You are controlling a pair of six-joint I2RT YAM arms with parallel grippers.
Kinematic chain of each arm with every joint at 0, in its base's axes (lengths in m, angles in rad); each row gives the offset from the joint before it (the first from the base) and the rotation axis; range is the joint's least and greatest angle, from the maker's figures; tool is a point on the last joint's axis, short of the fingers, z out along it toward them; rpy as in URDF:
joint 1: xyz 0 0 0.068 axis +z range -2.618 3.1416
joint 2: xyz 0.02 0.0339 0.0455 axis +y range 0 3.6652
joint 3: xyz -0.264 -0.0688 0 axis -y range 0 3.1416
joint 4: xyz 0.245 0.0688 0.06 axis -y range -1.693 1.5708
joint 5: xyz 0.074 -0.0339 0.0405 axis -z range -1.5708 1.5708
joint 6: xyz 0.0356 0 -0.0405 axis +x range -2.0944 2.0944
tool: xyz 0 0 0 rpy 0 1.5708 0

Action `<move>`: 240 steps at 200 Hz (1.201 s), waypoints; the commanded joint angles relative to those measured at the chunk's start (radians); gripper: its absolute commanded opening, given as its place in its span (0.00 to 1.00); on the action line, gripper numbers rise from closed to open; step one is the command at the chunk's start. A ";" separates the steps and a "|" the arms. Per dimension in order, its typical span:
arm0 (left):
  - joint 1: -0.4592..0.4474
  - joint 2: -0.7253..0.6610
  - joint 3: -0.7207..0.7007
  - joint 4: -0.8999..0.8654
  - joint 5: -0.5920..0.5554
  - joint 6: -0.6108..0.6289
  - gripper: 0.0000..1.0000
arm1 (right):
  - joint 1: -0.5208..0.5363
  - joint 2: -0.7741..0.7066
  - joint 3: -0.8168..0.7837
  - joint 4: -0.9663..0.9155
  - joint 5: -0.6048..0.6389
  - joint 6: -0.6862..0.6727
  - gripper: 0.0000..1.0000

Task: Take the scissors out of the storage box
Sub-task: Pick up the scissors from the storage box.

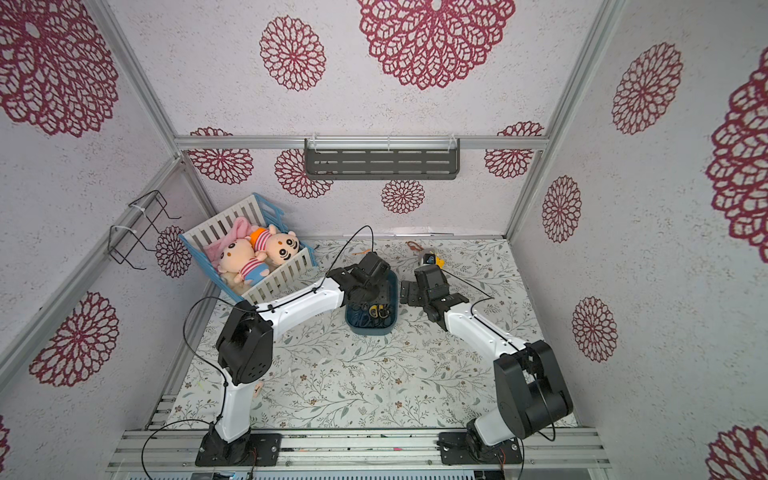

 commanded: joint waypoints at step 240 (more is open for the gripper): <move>0.034 0.141 0.134 -0.174 0.013 0.000 0.00 | -0.105 -0.040 0.016 0.004 -0.040 0.006 0.99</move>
